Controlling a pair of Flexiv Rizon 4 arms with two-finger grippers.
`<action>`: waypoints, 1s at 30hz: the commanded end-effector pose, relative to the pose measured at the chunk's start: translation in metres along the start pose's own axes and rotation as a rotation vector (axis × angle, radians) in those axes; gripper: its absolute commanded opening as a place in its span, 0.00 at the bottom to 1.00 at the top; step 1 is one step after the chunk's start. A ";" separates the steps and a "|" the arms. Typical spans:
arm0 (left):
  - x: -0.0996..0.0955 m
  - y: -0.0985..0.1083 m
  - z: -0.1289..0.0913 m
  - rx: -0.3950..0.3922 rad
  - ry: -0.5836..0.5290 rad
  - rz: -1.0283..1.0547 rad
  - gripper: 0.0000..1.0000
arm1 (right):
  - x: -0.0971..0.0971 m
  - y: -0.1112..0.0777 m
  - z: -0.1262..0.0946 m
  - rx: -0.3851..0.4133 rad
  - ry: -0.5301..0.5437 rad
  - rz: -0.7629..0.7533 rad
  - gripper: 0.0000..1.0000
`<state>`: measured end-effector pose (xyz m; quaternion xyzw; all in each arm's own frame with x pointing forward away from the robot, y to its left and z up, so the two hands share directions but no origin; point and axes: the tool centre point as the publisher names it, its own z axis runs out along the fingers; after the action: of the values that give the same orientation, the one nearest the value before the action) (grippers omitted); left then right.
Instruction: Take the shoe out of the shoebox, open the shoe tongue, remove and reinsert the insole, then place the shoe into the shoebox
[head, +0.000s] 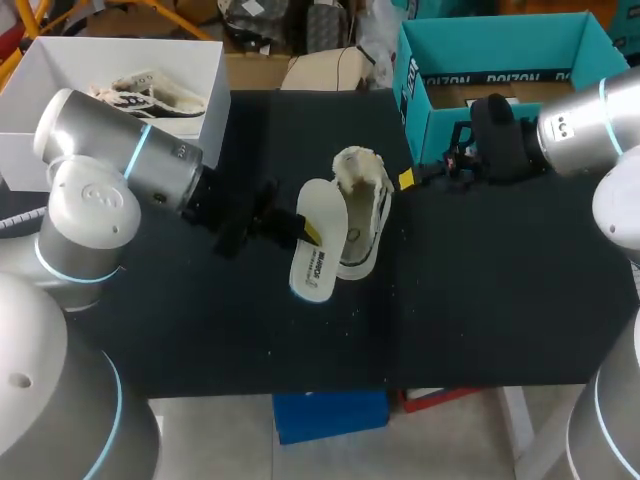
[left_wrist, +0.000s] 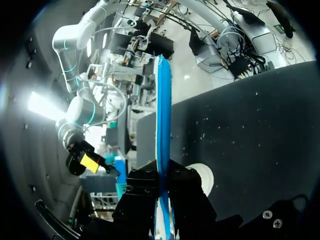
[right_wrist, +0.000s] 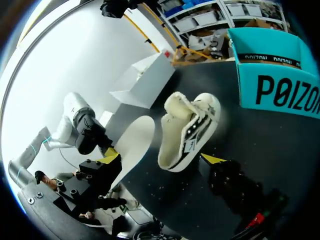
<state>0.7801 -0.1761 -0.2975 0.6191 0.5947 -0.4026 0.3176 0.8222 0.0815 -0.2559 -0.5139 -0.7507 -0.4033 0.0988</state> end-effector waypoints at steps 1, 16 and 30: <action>-0.001 -0.001 0.000 -0.001 0.005 0.001 0.00 | 0.008 -0.013 -0.010 0.006 -0.137 -0.052 1.00; -0.001 -0.028 0.023 0.172 0.168 0.015 0.00 | 0.006 -0.047 -0.028 0.001 -0.168 -0.104 1.00; 0.020 -0.022 0.036 0.298 0.263 -0.061 0.00 | 0.006 -0.047 -0.028 0.001 -0.168 -0.104 1.00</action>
<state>0.7442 -0.1910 -0.3265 0.6828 0.5900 -0.4040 0.1500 0.7718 0.0583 -0.2582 -0.5054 -0.7818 -0.3649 0.0151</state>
